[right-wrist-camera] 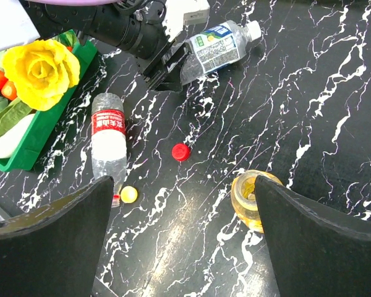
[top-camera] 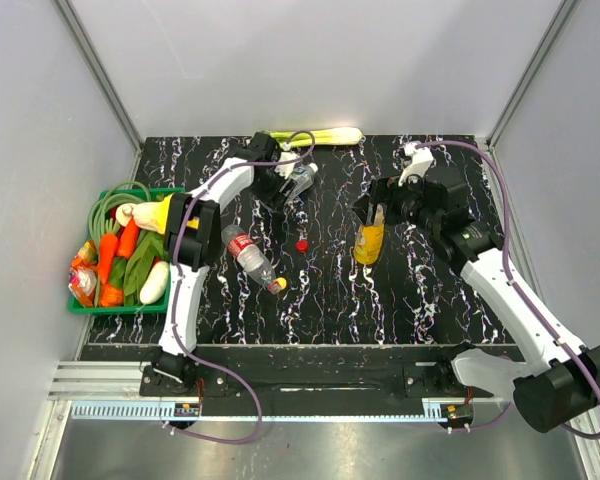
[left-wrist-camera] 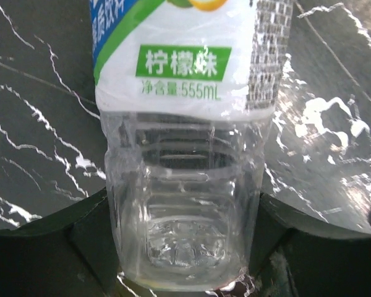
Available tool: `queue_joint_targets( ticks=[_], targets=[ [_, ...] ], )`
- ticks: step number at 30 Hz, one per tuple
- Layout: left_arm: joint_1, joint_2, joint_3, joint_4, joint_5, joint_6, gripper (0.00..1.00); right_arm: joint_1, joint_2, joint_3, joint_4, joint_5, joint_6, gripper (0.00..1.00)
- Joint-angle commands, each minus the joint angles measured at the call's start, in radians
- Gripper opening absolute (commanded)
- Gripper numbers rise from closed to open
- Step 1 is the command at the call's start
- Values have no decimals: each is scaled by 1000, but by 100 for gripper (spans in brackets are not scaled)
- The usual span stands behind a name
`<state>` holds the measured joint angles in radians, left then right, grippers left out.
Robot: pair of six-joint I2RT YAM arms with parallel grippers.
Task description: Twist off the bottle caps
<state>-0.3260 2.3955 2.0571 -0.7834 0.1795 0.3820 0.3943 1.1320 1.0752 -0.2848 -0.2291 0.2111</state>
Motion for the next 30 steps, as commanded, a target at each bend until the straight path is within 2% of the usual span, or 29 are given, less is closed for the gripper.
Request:
queue_joint_targets(
  ticks=[1, 7, 12, 17, 25, 26, 30],
  targets=[
    [10, -177, -26, 98, 67, -80, 58, -8, -38, 54, 13, -48, 40, 100],
    [25, -392, -47, 99, 153, -132, 58, -8, -54, 88, 3, -84, 85, 100],
    [28, -626, -158, 99, 176, -164, 59, -8, -55, 126, 13, -121, 117, 100],
    [30, -889, -418, 174, 260, -261, 59, -8, -38, 146, 74, -157, 206, 100],
    [28, -1333, -1019, 534, 469, -573, 60, -9, 52, 95, 274, -340, 427, 100],
    [28, -1384, -1093, 579, 489, -616, 60, -9, 64, 79, 347, -363, 462, 100],
    [25, -1541, -1320, 716, 534, -764, 60, -6, 113, -13, 548, -453, 609, 90]
  ],
)
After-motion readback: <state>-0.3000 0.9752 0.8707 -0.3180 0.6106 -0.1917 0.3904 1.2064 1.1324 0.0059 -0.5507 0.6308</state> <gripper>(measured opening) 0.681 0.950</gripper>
